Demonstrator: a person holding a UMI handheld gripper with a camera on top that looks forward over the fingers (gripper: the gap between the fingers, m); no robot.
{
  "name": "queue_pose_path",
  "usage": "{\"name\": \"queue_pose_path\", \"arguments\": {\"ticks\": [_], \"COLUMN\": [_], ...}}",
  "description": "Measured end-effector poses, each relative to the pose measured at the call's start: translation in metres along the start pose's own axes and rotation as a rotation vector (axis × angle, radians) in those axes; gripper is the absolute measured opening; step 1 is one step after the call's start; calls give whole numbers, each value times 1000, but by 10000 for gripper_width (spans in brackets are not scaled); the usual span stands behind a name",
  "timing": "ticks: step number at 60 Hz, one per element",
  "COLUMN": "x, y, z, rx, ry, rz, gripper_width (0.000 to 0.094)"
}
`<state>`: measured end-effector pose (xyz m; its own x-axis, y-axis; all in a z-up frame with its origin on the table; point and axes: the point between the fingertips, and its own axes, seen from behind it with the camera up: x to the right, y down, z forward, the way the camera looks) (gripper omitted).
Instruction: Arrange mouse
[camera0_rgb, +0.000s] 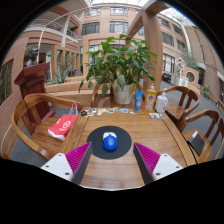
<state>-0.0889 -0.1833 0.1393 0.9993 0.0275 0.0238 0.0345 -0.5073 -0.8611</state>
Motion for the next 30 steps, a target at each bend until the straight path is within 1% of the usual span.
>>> {"name": "queue_pose_path", "arguments": {"ticks": [15,23,30], "x": [-8,-13,-10], "y": [15,22,20], "z": [-64,-79,-82], "rx": [3,-5,9], "ry": [-8,-26,-19], "rz": [-4,-5,-18], "gripper_width": [853,855,855]}}
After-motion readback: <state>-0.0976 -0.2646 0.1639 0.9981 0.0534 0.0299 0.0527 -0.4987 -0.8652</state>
